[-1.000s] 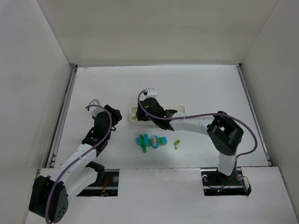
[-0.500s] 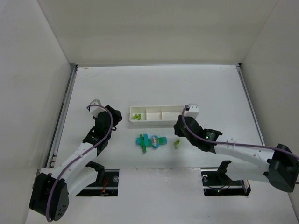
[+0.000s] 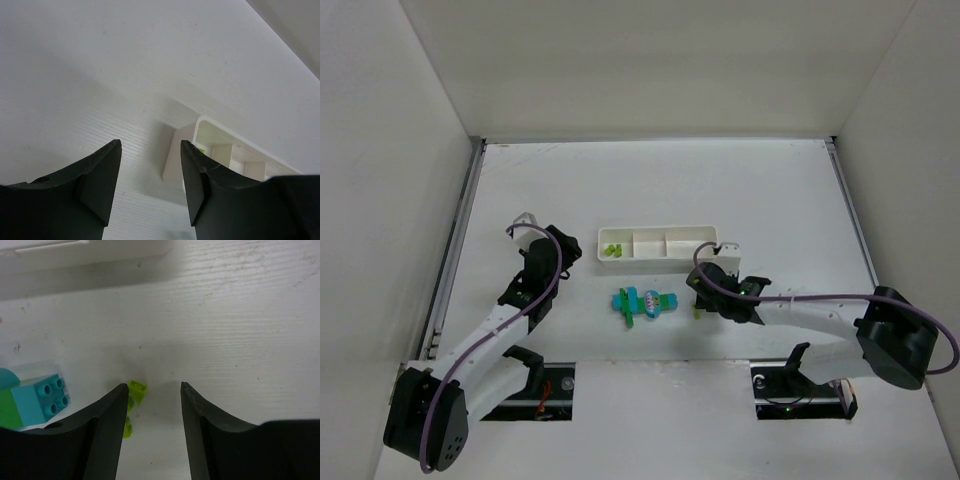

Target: Sort the legos into containers by color

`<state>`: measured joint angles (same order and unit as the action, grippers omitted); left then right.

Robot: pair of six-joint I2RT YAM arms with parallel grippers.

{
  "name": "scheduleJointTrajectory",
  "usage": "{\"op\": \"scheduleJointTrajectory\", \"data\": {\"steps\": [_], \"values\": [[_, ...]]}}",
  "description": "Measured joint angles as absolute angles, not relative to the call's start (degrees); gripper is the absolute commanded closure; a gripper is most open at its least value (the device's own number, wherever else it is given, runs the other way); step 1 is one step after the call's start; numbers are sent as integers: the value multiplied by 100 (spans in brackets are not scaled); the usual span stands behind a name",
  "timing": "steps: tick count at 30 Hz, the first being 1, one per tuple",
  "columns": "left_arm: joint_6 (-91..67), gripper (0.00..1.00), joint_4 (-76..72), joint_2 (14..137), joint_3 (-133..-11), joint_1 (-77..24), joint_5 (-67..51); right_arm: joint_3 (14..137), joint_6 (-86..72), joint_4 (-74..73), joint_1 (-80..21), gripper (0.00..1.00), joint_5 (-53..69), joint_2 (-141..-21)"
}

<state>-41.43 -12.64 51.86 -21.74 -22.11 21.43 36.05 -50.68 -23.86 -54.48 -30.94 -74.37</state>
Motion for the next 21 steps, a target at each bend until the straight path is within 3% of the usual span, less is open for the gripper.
{"op": "scheduleJointTrajectory", "data": {"steps": [21], "values": [[-4143, 51, -1317, 5251, -2174, -2217, 2139, 3559, -5304, -1756, -5446, 60, -2773, -7841]]}}
